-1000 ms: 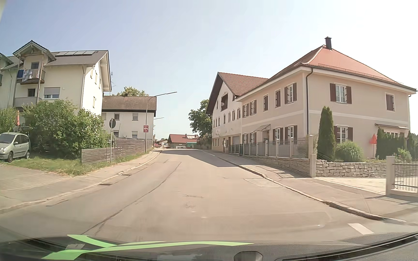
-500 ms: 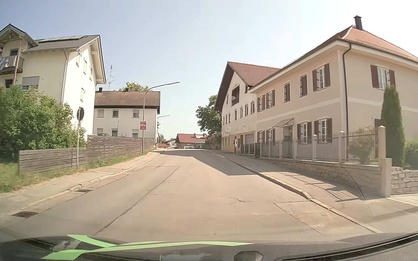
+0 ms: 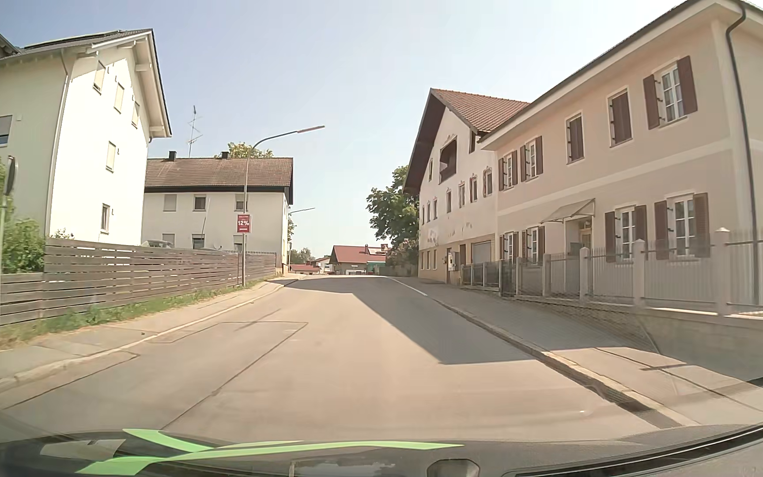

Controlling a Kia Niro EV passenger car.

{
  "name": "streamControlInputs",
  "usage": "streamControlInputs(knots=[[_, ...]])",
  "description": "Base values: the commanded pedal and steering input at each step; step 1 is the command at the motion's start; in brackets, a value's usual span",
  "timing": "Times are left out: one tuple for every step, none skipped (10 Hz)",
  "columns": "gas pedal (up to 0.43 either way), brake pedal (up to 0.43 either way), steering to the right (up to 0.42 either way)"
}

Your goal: Follow the waypoints while adhering to traffic rules and regulations

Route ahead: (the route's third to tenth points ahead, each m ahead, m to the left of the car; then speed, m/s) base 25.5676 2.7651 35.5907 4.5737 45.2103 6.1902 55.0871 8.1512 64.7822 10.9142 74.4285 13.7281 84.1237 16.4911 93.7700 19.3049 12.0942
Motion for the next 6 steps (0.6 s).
streamControlInputs(knots=[[0.15,0.0,-0.018],[0.118,0.0,-0.018],[0.087,0.0,-0.018],[0.087,0.0,-0.019],[0.087,0.0,-0.023],[0.087,0.0,-0.027]])
